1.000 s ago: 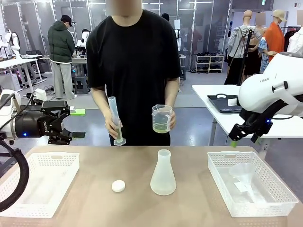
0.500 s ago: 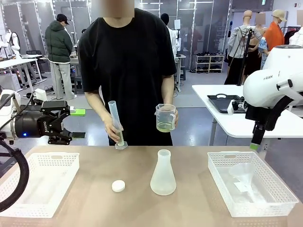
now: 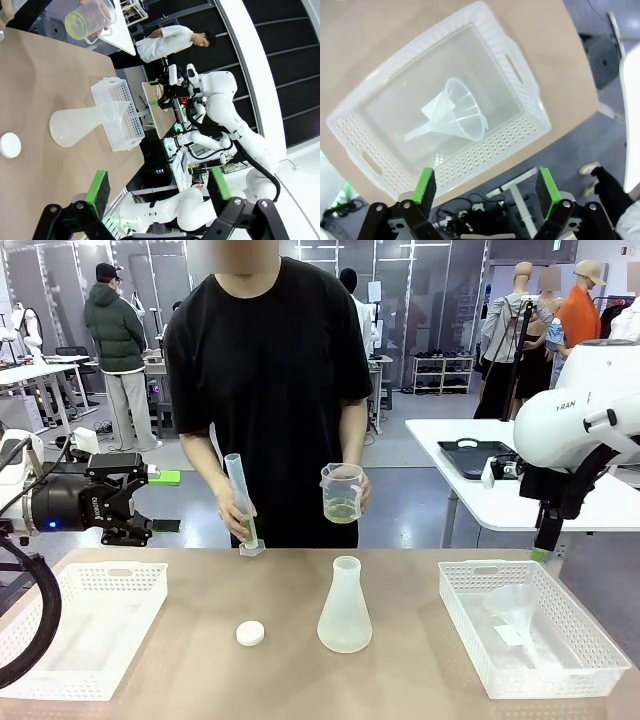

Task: Prepare the solutions needed for the experiment.
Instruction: Pick up the Plastic Funnel and insert it into the Big flask.

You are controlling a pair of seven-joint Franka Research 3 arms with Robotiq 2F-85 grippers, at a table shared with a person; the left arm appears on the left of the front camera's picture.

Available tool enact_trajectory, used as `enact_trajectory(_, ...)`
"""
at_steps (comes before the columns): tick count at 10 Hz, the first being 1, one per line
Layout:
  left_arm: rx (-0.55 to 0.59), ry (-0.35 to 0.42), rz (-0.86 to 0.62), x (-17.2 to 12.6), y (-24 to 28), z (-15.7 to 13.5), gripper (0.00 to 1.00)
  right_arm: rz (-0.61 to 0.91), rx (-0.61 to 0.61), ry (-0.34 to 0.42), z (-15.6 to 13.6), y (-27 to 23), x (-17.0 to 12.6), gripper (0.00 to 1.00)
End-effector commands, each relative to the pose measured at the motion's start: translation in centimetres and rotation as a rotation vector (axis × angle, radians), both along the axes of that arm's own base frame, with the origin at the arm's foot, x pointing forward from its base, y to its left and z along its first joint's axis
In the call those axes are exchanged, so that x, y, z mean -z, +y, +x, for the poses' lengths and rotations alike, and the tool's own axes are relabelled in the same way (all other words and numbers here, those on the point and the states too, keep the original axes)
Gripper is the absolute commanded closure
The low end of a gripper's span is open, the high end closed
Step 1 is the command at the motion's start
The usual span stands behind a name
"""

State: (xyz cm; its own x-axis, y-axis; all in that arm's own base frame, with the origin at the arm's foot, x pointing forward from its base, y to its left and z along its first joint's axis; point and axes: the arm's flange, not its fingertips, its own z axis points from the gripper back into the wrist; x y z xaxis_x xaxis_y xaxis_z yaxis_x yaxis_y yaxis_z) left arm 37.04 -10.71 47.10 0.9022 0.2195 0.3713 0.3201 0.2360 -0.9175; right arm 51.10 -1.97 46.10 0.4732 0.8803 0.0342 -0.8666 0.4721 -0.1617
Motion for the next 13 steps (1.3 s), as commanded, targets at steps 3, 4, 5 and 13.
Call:
enact_trajectory(3, 0.009, 0.004, 0.001, -0.2, 0.3, -0.3, 0.00, 0.020, -0.248, 0.096, 2.1, -1.5, 3.4, 0.00)
enact_trajectory(4, 0.009, 0.004, 0.001, -0.2, 0.3, -0.3, 0.00, 0.033, -0.303, 0.103, 2.5, -1.4, 4.6, 0.00)
enact_trajectory(5, 0.009, 0.004, 0.001, -0.2, 0.3, -0.3, 0.00, 0.051, -0.337, 0.106, 3.0, -1.3, 5.6, 0.00)
enact_trajectory(13, 0.009, 0.004, 0.001, -0.2, 0.3, -0.3, 0.00, 0.188, -0.379, 0.281, 4.6, -1.4, 11.2, 0.00)
